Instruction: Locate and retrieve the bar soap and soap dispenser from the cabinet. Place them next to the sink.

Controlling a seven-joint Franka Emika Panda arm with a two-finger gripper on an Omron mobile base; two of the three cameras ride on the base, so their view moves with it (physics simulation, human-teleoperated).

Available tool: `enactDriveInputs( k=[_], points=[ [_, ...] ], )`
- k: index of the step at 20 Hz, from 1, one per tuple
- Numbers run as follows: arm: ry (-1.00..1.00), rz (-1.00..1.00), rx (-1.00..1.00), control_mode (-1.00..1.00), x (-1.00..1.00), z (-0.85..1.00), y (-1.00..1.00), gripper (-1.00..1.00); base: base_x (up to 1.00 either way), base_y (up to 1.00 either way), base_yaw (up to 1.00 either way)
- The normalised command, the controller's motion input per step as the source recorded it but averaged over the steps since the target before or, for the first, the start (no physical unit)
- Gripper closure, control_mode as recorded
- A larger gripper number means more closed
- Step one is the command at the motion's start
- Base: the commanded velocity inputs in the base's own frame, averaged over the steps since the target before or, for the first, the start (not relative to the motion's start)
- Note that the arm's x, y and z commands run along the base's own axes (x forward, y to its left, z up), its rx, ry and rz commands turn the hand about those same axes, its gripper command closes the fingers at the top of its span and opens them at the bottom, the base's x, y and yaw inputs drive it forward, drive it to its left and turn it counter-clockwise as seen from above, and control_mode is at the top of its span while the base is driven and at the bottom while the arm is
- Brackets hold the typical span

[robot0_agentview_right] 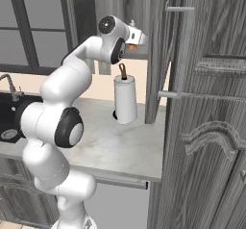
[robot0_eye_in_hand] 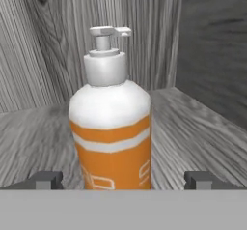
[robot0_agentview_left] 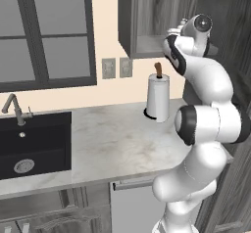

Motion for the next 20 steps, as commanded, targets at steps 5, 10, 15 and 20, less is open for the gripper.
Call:
enactDriveInputs(
  k=[5,10,15,20],
  points=[
    [-0.08,0.00,0.03,-1.00,0.32,-0.07,0.03,-1.00,0.00,0.00,0.00],
    [-0.01,0.01,0.02,-1.00,0.23,-0.02,0.00,-1.00,0.00,0.00,0.00],
    [0.00,0.02,0.00,-1.00,0.12,-0.06,0.00,1.00,0.00,0.00,0.00],
    [0.00,0.00,0.01,-1.00,-0.15,0.00,0.00,1.00,0.00,0.00,0.00]
  ],
)
